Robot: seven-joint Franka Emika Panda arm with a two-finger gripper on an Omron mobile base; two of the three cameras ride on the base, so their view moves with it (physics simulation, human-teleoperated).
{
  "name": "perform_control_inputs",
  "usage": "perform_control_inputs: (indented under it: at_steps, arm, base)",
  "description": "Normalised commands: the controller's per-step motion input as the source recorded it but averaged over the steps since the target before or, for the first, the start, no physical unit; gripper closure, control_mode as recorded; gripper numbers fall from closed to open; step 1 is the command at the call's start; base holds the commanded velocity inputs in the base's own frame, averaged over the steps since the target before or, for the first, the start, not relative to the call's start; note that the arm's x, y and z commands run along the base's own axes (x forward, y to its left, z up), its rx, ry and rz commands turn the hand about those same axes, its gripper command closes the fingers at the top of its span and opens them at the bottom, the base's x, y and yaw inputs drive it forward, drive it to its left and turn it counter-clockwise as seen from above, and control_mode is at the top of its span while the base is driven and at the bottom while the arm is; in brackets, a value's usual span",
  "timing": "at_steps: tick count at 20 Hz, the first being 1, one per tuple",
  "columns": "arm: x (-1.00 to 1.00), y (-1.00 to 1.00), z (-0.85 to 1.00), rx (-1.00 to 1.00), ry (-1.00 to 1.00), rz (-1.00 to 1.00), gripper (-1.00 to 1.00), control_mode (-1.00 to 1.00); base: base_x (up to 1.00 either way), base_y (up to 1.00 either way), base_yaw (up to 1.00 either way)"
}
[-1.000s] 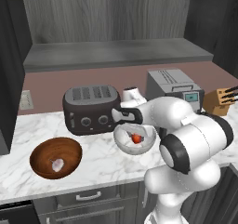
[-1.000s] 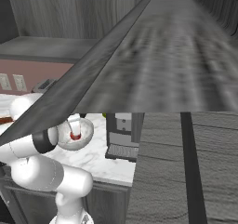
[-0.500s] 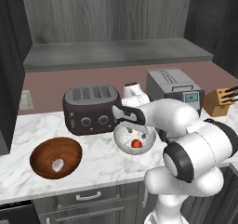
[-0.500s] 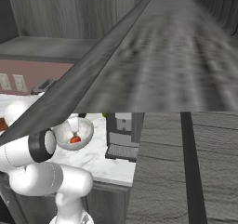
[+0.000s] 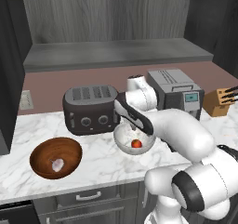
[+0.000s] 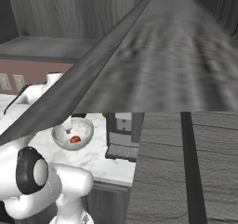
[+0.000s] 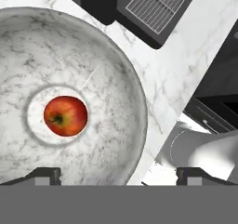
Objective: Pick both bowls and place them on the counter. Then place the garlic in one bowl and place the apple in the other bowl.
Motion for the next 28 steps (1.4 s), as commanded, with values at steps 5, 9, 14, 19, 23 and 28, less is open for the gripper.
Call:
perform_control_inputs:
  at_steps: [5, 9, 14, 19, 23, 28]
  arm:
    - [-0.51, 0.0, 0.44, 0.0, 0.0, 0.0, -1.0, -1.0]
    - [-0.51, 0.03, 0.41, 0.0, 0.0, 0.0, -1.0, -1.0]
    - [-0.43, 0.13, 0.43, 0.0, 0.0, 0.02, -1.0, -1.0]
    - [-0.31, 0.24, 0.16, 0.0, 0.0, 0.11, -1.0, -1.0]
    - [-0.31, 0.19, 0.0, 0.0, 0.0, 0.27, -1.0, -1.0]
    - [-0.28, 0.17, 0.0, 0.0, 0.0, 0.34, -1.0, -1.0]
  base:
    - [0.0, 0.0, 0.0]
    - [0.0, 0.0, 0.0]
    - [0.0, 0.0, 0.0]
    - [0.0, 0.0, 0.0]
    - [0.0, 0.0, 0.0]
    - [0.0, 0.0, 0.0]
